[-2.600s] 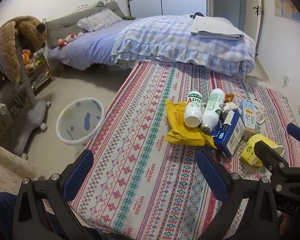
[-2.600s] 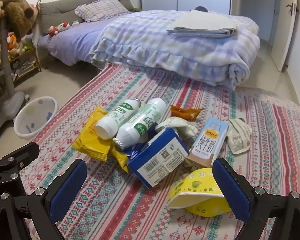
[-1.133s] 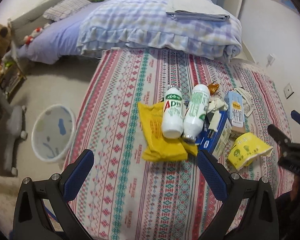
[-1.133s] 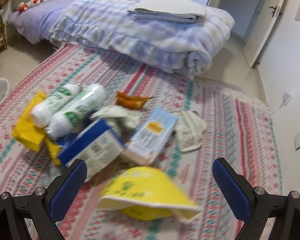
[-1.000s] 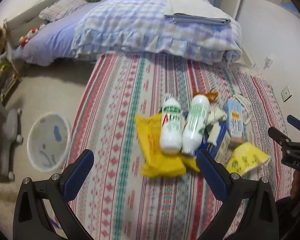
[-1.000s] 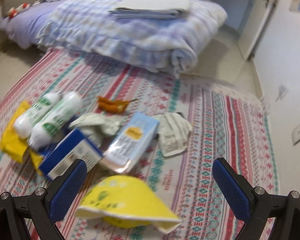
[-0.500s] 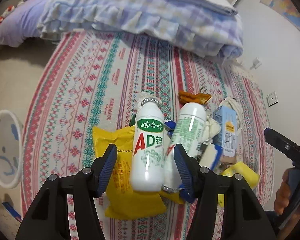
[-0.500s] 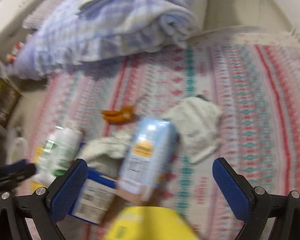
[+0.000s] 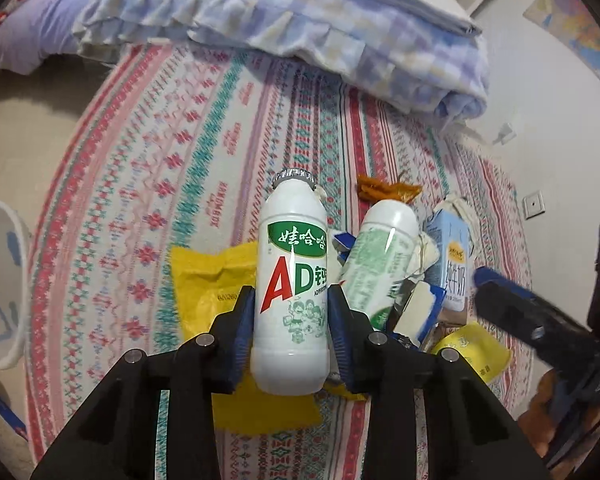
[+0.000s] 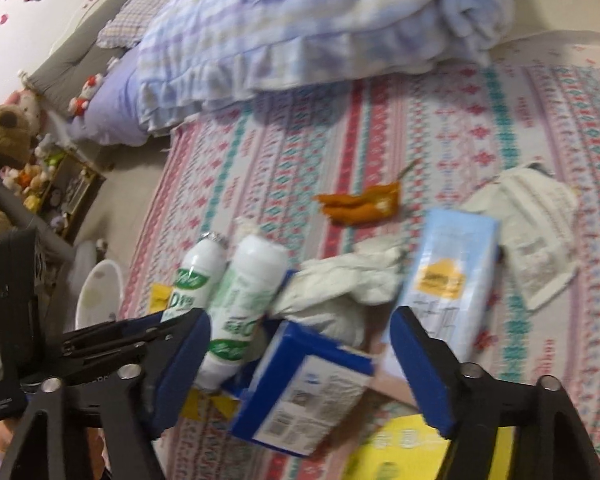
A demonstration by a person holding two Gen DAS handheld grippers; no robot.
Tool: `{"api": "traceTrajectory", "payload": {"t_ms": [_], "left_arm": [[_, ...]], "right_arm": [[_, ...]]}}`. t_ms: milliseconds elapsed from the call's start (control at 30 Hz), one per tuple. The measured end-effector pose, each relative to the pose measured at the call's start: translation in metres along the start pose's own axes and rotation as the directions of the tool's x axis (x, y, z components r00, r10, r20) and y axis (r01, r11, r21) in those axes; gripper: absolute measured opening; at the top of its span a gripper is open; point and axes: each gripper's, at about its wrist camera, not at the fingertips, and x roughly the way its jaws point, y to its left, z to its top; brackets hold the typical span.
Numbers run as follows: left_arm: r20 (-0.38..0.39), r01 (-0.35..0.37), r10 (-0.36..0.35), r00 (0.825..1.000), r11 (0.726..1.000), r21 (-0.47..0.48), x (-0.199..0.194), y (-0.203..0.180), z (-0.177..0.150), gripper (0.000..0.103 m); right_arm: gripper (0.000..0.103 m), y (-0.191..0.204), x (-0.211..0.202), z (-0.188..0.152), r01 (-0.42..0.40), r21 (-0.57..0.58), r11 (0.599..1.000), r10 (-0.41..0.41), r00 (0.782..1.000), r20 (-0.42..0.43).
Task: Collect trash
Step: 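Grasp the white AD bottle with the left tool, then grasp the white green-label bottle with the right tool while left holds its bottle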
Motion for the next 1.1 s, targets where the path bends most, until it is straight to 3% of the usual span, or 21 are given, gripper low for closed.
{"api": "traceTrajectory", "payload": {"t_ms": [300,500,567,600,667,833,1100], "left_arm": [[0.049,0.006,-0.002,0.999,0.998,-0.064,-0.025,0.029,-0.010,0.038],[0.080,-0.005,0.013,0.997,0.995,-0.098,-0.038,0.053,-0.017,0.038],[0.087,0.010,0.000,0.996,0.993,-0.115,-0.043,0.064,-0.019,0.038],[0.092,0.022,-0.010,0.996,0.992,-0.126,-0.046,0.071,-0.019,0.038],[0.103,0.050,-0.035,0.994,0.988,-0.146,-0.052,0.081,-0.021,0.038],[0.144,0.084,-0.057,0.988,0.978,-0.189,-0.073,0.110,-0.026,0.038],[0.176,0.040,0.009,0.984,0.961,-0.274,-0.099,0.168,-0.031,0.038]], "right_arm": [[0.076,0.038,0.029,-0.005,-0.060,-0.020,0.998,0.060,0.998,0.000],[0.075,0.050,0.066,-0.002,0.036,-0.014,0.999,-0.036,0.999,-0.009],[0.059,0.052,0.075,-0.004,0.075,-0.015,0.997,-0.075,0.997,-0.005],[0.044,0.052,0.079,-0.005,0.081,-0.017,0.997,-0.081,0.997,-0.007],[0.043,0.053,0.083,-0.009,0.083,-0.021,0.996,-0.083,0.996,-0.009],[0.041,0.062,0.066,-0.015,0.093,-0.026,0.995,-0.091,0.993,0.072],[0.041,0.101,0.040,-0.026,0.063,-0.073,0.995,-0.048,0.979,0.196]]}}
